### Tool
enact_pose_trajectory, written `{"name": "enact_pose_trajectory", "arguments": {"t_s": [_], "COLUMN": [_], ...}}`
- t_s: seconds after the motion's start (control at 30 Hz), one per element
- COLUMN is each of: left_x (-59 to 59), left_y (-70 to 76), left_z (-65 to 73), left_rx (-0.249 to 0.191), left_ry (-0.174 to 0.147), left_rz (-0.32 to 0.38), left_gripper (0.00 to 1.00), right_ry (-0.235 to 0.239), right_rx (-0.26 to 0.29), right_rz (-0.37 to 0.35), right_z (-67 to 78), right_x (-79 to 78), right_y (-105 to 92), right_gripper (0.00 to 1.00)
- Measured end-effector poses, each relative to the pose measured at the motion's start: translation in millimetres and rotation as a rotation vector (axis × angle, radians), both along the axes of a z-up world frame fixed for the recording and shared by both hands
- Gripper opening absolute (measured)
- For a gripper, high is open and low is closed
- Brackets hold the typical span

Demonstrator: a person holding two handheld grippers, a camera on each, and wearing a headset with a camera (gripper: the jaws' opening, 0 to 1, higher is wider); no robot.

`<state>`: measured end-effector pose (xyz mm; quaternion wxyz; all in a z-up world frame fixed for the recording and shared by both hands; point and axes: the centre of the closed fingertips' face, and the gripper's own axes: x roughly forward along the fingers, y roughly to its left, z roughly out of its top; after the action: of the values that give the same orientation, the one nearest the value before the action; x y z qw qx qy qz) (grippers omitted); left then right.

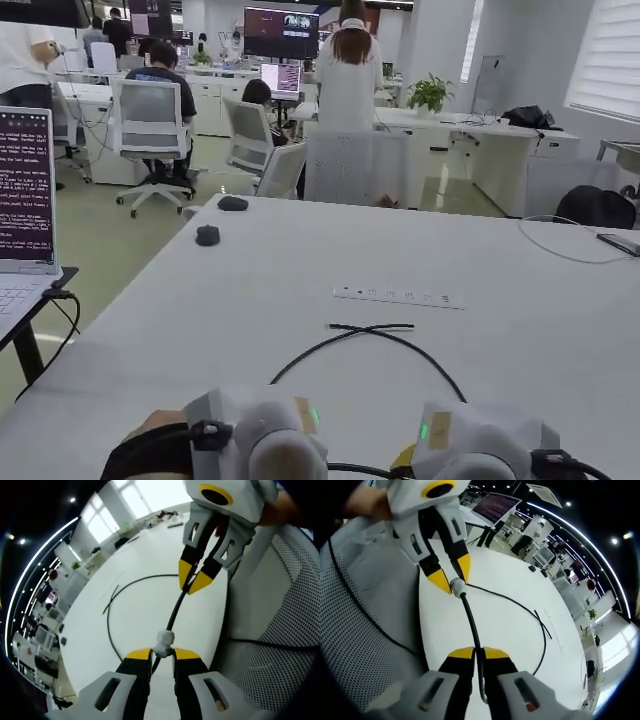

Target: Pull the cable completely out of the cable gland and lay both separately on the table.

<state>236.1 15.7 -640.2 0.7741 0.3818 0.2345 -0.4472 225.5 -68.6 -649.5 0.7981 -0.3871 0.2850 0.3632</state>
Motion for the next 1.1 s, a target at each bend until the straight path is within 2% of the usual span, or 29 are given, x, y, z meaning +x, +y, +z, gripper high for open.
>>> {"name": "enact_pose_trajectory", "arguments": {"t_s": [0.07,0.2,0.33,0.4,0.47,0.67,0.73,0.9,1.1], "left_x": [-1.1,-3.4,-3.1,-4.0,-5.2,-10.9,-9.8,-8.0,-2.9], "left_y": [1.0,-3.8,-2.8,-4.7,-7.1,-13.4,-13.3,-11.2,-5.4], "left_z": [-1.8,-3.4,-2.5,-0.4,0.1,0.4,0.8,1.6,2.3], "left_rx": [0.004,0.009,0.007,-0.003,-0.007,-0.011,-0.013,-0.023,-0.023], "left_ry": [0.010,0.002,0.005,0.004,0.002,0.002,0.002,0.006,0.004], "left_rz": [0.011,-0.012,-0.015,-0.023,-0.034,-0.071,-0.071,-0.056,-0.024], "left_gripper": [0.15,0.15,0.15,0.15,0.15,0.15,0.15,0.15,0.15], "right_ry": [0.017,0.042,0.039,0.024,0.019,-0.015,-0.006,-0.012,0.000], "right_rx": [-0.020,-0.020,0.017,0.058,0.076,0.126,0.123,0.109,0.035], "right_rz": [-0.021,-0.027,-0.014,0.031,0.059,0.139,0.157,0.148,0.087], "right_z": [-3.9,-7.2,-3.1,2.3,4.9,15.8,14.4,12.6,2.9], "right_x": [0.0,-2.8,-3.8,-4.6,-7.3,-14.6,-16.3,-14.7,-8.4], "right_y": [-7.0,-7.8,0.1,13.3,20.4,38.6,40.1,37.8,19.8], "right_gripper": [0.04,0.04,0.11,0.15,0.17,0.12,0.04,0.03,0.03]}}
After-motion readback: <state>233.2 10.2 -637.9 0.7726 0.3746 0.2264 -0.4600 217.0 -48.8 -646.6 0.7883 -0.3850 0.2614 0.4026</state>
